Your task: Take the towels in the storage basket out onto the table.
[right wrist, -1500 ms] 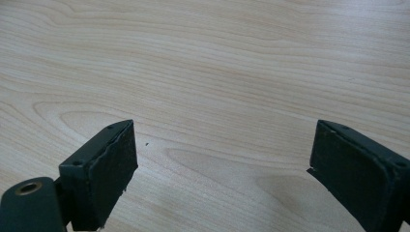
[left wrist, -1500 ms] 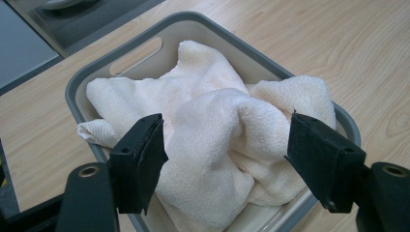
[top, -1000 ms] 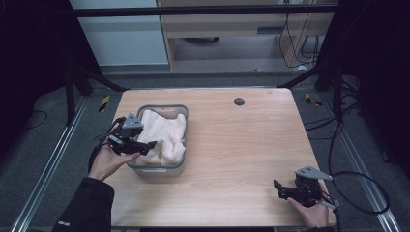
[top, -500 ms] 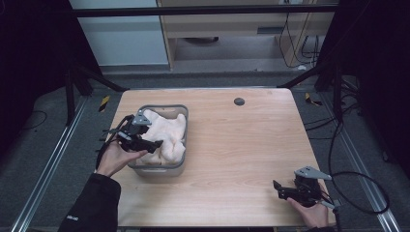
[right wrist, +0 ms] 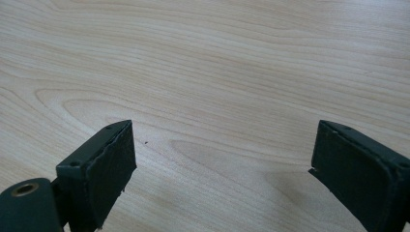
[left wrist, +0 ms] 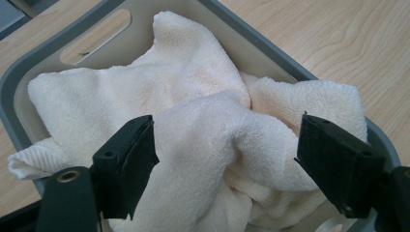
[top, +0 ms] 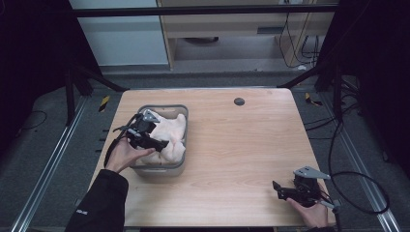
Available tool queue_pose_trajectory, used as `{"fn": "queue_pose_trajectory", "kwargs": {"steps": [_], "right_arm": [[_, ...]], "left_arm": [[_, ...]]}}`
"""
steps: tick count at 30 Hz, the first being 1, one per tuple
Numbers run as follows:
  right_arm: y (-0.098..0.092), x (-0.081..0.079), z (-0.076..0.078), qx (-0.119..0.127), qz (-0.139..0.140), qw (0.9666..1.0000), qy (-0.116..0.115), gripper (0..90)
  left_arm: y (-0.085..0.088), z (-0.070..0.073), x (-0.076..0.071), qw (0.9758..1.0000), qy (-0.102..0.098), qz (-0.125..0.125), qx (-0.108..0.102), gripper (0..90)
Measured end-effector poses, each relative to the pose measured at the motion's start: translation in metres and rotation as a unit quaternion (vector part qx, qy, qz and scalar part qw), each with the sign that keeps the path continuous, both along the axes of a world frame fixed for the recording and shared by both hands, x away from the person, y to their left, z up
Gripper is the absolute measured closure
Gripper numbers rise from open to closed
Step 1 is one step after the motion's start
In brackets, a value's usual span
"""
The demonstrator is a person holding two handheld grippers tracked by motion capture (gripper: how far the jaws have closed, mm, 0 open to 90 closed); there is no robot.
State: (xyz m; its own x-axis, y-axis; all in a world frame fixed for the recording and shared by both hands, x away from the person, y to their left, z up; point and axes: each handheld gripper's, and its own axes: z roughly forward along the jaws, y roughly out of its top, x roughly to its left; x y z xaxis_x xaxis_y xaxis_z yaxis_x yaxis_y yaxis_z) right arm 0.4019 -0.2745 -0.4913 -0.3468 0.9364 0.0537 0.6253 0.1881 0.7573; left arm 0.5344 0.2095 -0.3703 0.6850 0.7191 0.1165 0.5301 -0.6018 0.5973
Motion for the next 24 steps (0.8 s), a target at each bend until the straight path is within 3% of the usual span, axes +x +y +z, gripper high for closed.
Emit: {"fn": "queue_pose_trajectory", "kwargs": {"steps": [14,24], "right_arm": [[0.001,0.001,-0.002,-0.005,0.005,0.9999,0.009,7.2],[0.002,0.001,-0.002,-0.007,0.010,0.9998,0.014,6.7]], "left_arm": [[-0.008,-0.017,0.012,0.9993,0.033,0.019,0.007,18.7],[-0.008,-0.028,0.014,0.9985,0.045,0.025,0.016,19.3]]}}
